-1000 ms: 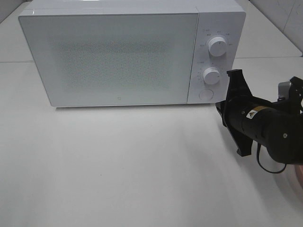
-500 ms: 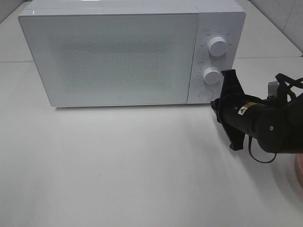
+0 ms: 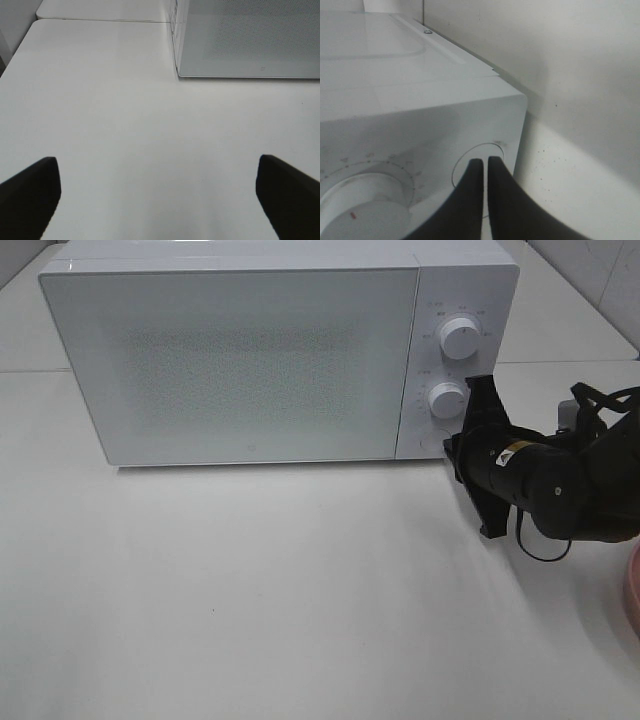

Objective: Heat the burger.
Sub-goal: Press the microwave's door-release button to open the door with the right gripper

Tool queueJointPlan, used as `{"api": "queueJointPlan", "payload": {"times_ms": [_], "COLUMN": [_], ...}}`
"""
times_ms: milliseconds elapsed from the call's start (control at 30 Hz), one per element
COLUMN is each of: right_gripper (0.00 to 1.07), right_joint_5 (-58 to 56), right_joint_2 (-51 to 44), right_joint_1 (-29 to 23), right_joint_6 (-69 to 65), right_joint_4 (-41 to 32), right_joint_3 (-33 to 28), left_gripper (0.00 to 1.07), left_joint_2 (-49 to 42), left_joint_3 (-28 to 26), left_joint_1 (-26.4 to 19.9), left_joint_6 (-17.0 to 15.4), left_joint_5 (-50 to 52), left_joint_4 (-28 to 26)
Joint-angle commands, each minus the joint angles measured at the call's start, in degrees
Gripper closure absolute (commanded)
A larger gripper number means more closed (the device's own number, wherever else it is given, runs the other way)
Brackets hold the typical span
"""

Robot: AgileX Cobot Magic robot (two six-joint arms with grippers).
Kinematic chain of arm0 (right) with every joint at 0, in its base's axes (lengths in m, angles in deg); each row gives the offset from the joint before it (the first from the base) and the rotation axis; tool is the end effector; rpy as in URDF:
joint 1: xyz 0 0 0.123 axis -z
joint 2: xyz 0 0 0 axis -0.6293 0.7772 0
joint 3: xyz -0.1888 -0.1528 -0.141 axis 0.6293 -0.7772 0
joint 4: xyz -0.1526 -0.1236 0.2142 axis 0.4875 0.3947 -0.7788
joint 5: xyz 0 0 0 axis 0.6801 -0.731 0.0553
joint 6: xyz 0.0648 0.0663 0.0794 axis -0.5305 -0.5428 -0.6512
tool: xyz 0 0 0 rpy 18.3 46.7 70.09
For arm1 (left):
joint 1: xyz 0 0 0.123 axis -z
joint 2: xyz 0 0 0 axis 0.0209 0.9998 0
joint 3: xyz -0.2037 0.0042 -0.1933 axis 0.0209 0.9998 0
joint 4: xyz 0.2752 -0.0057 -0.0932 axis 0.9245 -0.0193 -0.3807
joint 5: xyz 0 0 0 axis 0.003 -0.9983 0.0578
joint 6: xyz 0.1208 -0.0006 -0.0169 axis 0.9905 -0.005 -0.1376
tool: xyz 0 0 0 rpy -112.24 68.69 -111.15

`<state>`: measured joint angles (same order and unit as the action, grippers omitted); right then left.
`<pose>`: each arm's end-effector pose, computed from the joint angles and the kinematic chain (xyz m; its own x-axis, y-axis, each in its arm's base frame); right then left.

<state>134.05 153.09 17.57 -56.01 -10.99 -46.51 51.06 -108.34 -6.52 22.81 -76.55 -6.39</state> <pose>0.3565 0.1139 0.0387 -0.2058 0.9714 -0.1187 0.3992 0.1941 0.8961 0.0578 -0.0134 0.2868 -0.4474 -0.0142 -0.8942 0.0569 0.9974 -0.0442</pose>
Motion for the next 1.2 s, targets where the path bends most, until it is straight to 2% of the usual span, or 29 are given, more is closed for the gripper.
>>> {"api": "queueJointPlan", "payload": {"times_ms": [33,233,533,1067,1200], "right_gripper": [1.07,1.07,1.07,1.07,1.07], "right_joint_5": [-0.1,0.4,2.2,20.7,25.2], "right_joint_2": [1.6,3.3,3.3,3.3,3.3], "right_joint_1": [0.3,0.3,1.1,1.4,1.6], "right_joint_6": [-1.0,-1.0,1.2,0.8,0.8], "right_joint_4": [1.8,1.8,-0.7,-1.5,-1.9], "right_joint_3": [1.7,4.5,4.6,4.8,6.5], "left_gripper": [0.09,0.09,0.09,0.09,0.09], "left_joint_2": [-0.7,-0.7,-0.7,-0.7,-0.7], "left_joint_3": [0.1,0.1,0.1,0.1,0.1], "left_joint_1": [-0.2,-0.2,-0.2,-0.2,-0.2], "left_joint_6": [-0.2,-0.2,-0.2,-0.2,-0.2], "left_joint_5": [0.8,0.8,0.8,0.8,0.8], "left_joint_4": [-0.2,-0.2,-0.2,-0.2,-0.2]}}
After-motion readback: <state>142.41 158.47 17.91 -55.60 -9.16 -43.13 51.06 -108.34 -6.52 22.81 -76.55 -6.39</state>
